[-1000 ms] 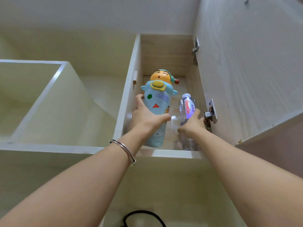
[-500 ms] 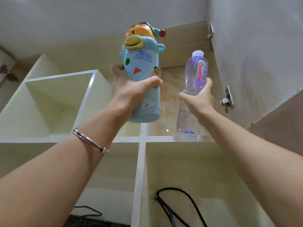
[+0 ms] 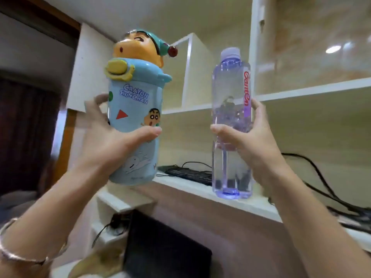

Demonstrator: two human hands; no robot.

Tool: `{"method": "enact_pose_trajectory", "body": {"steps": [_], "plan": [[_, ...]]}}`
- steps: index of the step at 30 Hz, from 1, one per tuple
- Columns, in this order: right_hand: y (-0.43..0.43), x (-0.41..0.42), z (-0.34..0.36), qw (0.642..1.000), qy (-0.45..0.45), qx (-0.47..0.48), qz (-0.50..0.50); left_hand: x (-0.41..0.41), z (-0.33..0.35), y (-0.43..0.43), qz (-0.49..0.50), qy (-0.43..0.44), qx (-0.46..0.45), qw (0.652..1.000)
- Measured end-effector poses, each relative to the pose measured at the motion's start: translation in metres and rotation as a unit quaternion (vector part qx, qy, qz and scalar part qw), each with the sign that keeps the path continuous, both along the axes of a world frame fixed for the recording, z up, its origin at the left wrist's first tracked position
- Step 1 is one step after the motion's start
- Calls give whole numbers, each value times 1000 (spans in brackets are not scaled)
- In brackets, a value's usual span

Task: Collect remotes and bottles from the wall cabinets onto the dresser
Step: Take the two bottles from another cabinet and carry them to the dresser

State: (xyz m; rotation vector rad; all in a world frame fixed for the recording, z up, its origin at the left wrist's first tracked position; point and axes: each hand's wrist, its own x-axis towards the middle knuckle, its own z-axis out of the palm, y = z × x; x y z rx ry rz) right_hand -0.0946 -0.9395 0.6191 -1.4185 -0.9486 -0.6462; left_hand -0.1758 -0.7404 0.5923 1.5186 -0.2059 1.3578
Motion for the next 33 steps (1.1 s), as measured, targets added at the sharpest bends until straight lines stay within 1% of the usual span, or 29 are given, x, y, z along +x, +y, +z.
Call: {"method": "enact_pose_trajectory", "body": {"steps": [4,7,10,13,16,20,24,27,30,33], "plan": [[21,-13,-100,995,82,-26,48,-59,-87,19,79,93,-50,991],[34,-31,-182,987,138,-55,69,-110,-160,26,130,164,-109,972],[44,-65,-257,967,203,-111,104,-173,-240,26,203,233,-166,936],[56,-105,-316,935,261,-178,164,-246,-303,16,283,283,-236,886],[77,-149,-365,895,298,-254,214,-319,-350,3,358,301,-314,826],[117,-208,-415,851,310,-331,265,-403,-388,-10,440,311,-371,756],[174,-269,-450,800,286,-409,334,-475,-418,-10,514,288,-431,684],[227,-326,-472,767,263,-444,380,-530,-439,-2,556,268,-467,633],[284,-387,-501,734,246,-468,426,-590,-463,17,585,258,-493,589],[338,-453,-523,710,228,-487,454,-648,-481,43,606,233,-514,560]]}}
